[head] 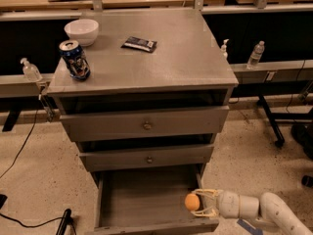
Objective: Pick orange from bottom drawer and place on counter
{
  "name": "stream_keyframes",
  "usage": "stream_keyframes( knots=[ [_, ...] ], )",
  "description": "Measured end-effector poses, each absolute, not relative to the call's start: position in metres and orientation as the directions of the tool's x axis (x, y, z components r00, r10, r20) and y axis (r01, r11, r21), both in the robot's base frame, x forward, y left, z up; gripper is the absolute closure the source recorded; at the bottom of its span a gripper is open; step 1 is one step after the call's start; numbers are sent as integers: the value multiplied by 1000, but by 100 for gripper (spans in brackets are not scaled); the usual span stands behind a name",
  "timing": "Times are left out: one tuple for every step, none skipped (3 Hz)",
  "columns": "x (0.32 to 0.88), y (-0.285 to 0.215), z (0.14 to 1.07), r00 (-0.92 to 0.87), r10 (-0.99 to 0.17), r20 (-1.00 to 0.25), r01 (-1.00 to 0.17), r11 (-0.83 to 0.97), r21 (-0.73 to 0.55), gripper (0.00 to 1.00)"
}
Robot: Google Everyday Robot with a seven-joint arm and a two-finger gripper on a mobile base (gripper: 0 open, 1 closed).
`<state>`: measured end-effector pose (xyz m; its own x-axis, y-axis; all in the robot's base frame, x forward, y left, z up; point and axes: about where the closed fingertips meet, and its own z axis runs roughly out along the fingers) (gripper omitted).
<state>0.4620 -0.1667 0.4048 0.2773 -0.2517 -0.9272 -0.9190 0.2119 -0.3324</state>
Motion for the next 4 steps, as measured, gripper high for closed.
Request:
stream_keyframes(
  knots=[
    [454,-147,492,327,-204,-923,-924,137,-358,100],
    [475,-140,566,327,-265,-907,-924,111,-365,100],
    [507,-134,642,303,-353,-885,-920,132,-368,100],
    [535,-145,730,265,-418,-869,-911,186,-368,100]
  ],
)
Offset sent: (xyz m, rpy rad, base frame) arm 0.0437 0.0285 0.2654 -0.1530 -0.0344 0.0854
